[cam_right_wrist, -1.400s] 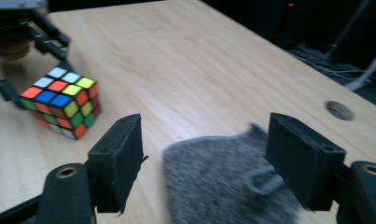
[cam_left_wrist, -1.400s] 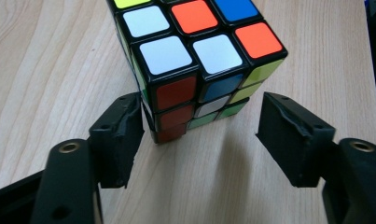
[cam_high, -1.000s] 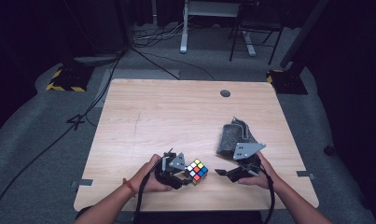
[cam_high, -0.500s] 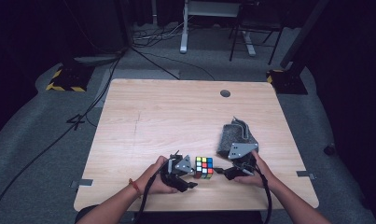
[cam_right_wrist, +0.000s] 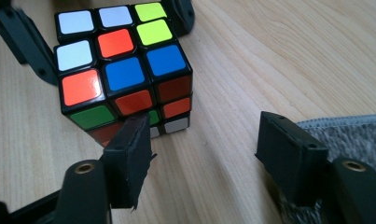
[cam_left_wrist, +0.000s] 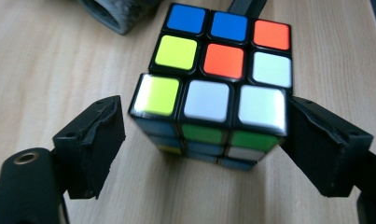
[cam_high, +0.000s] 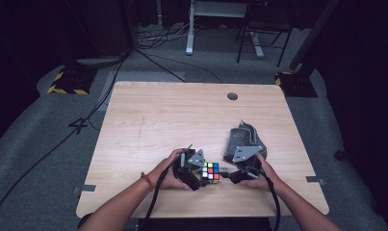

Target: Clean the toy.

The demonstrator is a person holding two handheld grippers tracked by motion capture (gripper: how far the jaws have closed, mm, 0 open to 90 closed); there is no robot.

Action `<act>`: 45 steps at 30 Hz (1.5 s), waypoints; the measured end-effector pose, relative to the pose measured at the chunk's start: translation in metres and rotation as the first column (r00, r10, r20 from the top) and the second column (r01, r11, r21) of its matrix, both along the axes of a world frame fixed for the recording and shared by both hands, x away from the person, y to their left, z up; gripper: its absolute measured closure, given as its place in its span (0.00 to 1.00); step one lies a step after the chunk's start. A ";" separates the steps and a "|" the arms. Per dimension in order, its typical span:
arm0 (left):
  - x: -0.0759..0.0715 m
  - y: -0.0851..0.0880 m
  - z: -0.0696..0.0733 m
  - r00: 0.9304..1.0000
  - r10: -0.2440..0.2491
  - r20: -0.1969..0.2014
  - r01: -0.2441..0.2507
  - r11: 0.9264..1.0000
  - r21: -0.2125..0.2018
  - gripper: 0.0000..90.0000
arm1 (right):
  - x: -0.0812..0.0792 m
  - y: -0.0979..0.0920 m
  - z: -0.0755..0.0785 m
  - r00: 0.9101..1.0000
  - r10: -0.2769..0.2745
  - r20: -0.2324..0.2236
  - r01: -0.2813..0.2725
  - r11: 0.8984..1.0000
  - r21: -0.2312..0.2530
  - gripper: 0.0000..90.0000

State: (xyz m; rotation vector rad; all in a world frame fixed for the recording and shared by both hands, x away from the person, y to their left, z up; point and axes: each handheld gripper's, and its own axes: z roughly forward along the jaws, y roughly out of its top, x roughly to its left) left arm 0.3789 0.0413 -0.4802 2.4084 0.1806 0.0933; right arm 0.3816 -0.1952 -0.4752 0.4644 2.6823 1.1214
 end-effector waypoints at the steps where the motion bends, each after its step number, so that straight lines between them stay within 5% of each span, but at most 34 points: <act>1: 0.001 -0.002 -0.002 1.000 -0.005 0.000 0.005 1.000 0.000 0.20 | 0.000 0.001 0.000 1.000 0.001 0.002 -0.001 1.000 -0.003 0.39; 7: 0.003 -0.005 -0.010 0.998 -0.030 -0.059 0.028 0.999 -0.028 0.32 | 0.000 0.003 0.000 1.000 0.010 0.002 -0.010 1.000 0.022 0.39; 21: -0.002 -0.006 -0.004 0.998 -0.054 -0.016 0.053 0.998 -0.043 0.36 | -0.006 0.011 0.017 0.999 0.017 0.044 -0.020 0.998 0.067 0.40; 23: -0.002 -0.009 -0.004 0.998 -0.062 -0.014 0.061 0.997 -0.047 0.37 | -0.007 0.010 0.021 0.999 0.022 0.025 -0.025 0.994 0.110 0.41; 25: -0.002 -0.011 -0.004 0.998 -0.063 -0.005 0.062 0.997 -0.047 0.37 | -0.010 0.011 0.027 0.998 0.028 0.053 -0.032 0.995 0.092 0.41; 35: -0.003 -0.011 -0.002 0.998 -0.067 0.002 0.066 0.991 -0.117 0.37 | -0.012 0.007 0.036 0.998 0.032 0.052 -0.039 0.988 0.150 0.43; 38: -0.001 -0.009 -0.001 0.998 -0.063 -0.004 0.061 0.984 -0.165 0.37 | -0.008 -0.001 0.033 0.999 0.004 0.053 -0.010 0.993 0.115 0.44; 41: 0.000 -0.009 -0.002 0.998 -0.058 0.011 0.059 0.986 -0.156 0.37 | -0.008 -0.001 0.025 0.999 0.004 0.048 -0.008 0.997 0.076 0.44; 45: 0.000 -0.011 -0.006 0.998 -0.060 -0.001 0.059 0.986 -0.155 0.37 | -0.006 -0.002 0.024 0.999 0.007 0.042 -0.011 0.996 0.086 0.44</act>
